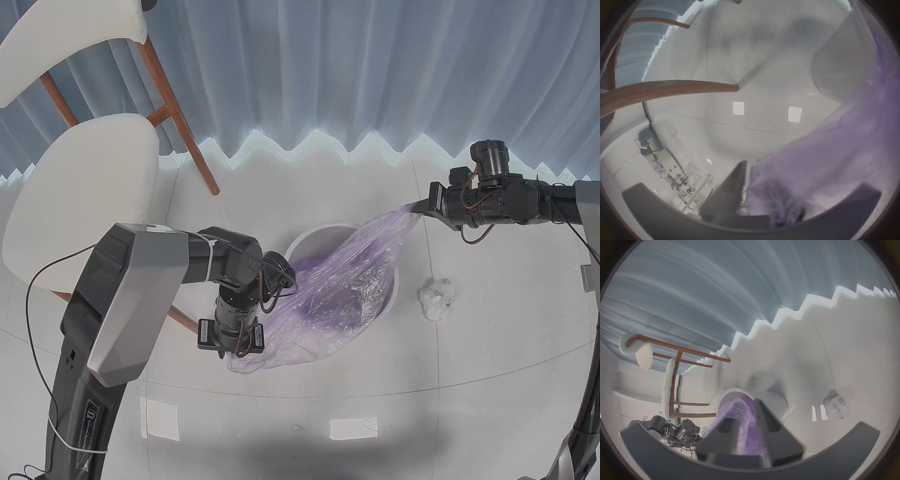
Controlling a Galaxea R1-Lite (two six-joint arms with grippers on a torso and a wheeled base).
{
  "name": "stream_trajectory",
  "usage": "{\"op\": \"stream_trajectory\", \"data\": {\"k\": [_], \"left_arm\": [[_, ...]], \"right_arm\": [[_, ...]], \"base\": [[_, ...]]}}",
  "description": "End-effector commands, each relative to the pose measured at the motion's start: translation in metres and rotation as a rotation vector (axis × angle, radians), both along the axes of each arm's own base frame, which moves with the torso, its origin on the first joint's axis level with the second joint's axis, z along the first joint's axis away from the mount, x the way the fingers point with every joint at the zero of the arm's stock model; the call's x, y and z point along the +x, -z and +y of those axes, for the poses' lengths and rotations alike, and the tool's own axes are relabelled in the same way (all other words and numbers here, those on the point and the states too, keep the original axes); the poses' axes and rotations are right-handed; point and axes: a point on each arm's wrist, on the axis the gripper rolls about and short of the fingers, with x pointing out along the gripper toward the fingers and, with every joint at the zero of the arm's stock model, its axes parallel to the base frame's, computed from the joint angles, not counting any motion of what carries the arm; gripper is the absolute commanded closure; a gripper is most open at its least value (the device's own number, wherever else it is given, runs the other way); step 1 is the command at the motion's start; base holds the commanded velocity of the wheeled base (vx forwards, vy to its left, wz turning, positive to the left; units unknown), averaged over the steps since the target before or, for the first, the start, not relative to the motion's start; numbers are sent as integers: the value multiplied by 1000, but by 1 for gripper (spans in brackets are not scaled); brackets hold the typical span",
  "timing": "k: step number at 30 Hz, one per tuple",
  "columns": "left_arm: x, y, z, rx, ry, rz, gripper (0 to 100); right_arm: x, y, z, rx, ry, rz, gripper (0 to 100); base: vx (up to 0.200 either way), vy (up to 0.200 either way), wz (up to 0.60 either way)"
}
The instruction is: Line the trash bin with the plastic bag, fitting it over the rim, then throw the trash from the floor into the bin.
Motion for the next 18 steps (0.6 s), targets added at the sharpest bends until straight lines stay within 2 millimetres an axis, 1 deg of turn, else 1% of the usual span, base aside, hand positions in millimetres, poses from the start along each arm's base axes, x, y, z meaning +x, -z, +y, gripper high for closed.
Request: {"op": "stream_trajectory", "data": {"k": [1,2,3,4,6,8,9,13,15,17,18], "left_arm": [[-8,-8,-8,9,28,-7,0],[-12,-18,-12,-7,40,-32,0],[-12,-18,-12,-7,40,-32,0],[-18,-29,-17,-21,57,-55,0],[-22,-35,-22,-29,72,-69,0],[-23,-36,-22,-30,74,-70,0],[-29,-44,-30,-42,99,-92,0],[-36,-51,-41,-52,131,-140,0],[-36,-53,-43,-40,138,-166,0],[-34,-54,-40,-29,154,-170,0],[-34,-54,-40,-29,154,-170,0]], "right_arm": [[-25,-15,7,-1,-30,-4,0],[-28,-18,7,1,-31,-9,0],[-28,-18,7,1,-31,-9,0],[-34,-27,6,12,-28,-20,0],[-40,-35,6,19,-26,-26,0],[-41,-36,6,19,-25,-28,0],[-53,-33,10,11,-39,23,0],[-68,-31,10,0,-48,55,0],[-75,-33,9,0,-51,62,0],[-85,-32,10,-2,-59,78,0],[-85,-32,10,-2,-59,78,0]], "base": [[0,0,0],[0,0,0],[0,0,0],[0,0,0],[0,0,0],[0,0,0],[0,0,0],[0,0,0],[0,0,0],[0,0,0],[0,0,0]]}}
